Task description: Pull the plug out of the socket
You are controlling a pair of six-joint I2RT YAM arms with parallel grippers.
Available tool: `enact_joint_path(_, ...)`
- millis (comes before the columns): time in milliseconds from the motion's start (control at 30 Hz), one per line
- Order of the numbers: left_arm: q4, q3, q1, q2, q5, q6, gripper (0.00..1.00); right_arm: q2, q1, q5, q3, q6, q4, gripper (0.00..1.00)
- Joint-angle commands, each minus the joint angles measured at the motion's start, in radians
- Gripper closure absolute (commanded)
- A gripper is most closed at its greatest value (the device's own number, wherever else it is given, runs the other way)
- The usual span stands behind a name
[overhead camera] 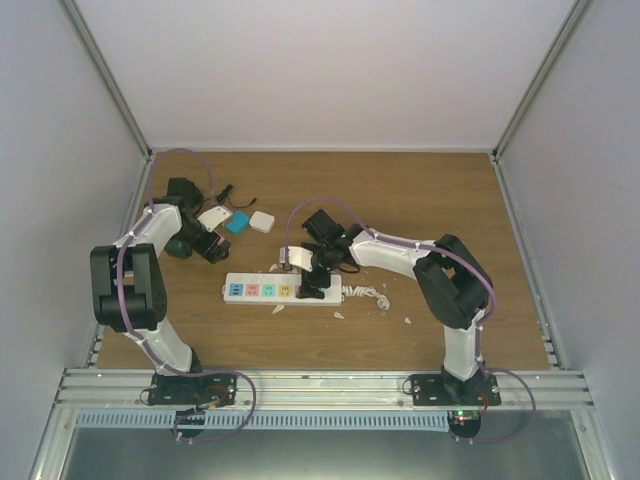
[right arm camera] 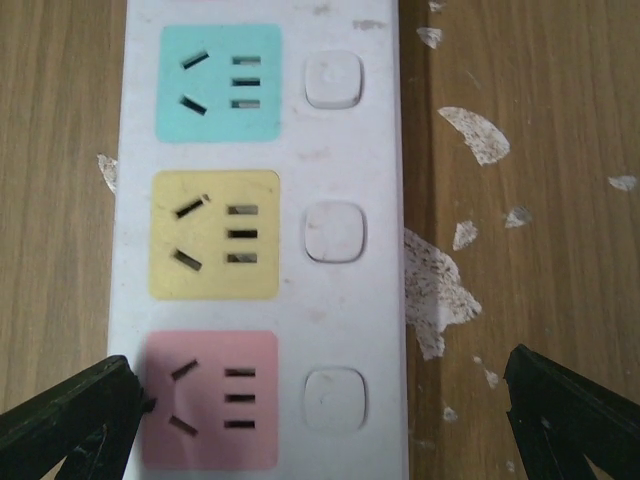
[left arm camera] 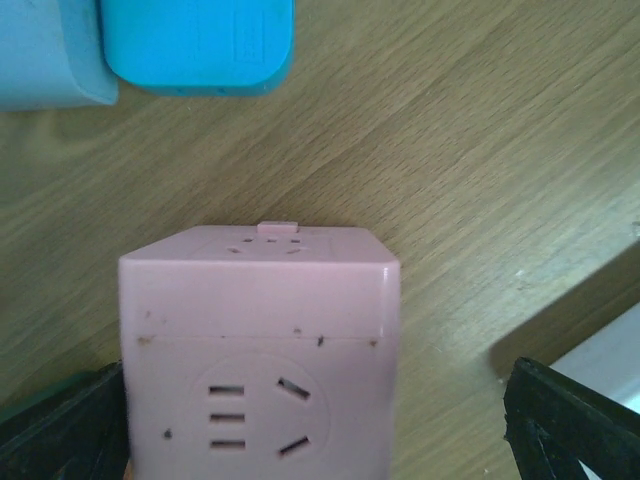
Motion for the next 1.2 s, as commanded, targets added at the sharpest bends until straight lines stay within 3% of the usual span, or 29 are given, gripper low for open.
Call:
enact_joint_path(0,-0.020,0.039,0.006,-0.082,0.061,0.002,0.01,0.056,0.025,0.032,0.056,-0.032,-0.044,0.00)
enact_joint_path(500,-0.003,0.063,0.005,-0.116,0.114,-0.017,0.01,0.063,0.043,-0.016,0.030,-0.080,-0.131,0.01)
enact_joint_path(567,0.004,0.061,0.005,-0.123,0.118,-0.020,0.01,0.039,0.041,0.029,0.001,-0.067,-0.088,0.08)
enact_joint_path(667,0.019,0.061,0.005,-0.135,0.128,-0.030,0.01,0.013,0.027,0.102,-0.044,-0.032,-0.031,0.29)
enact_joint_path(733,0.027,0.062,0.005,-0.141,0.134,-0.033,0.01,-0.004,0.002,0.128,-0.066,-0.014,-0.008,0.34)
enact_joint_path(967,0.049,0.056,0.005,-0.134,0.136,-0.032,0.01,-0.109,-0.123,0.126,-0.179,0.011,0.002,0.34)
enact_joint_path(1167,0.068,0.075,0.005,-0.144,0.202,-0.053,0.01,-0.219,-0.329,0.102,-0.291,0.023,0.013,0.34)
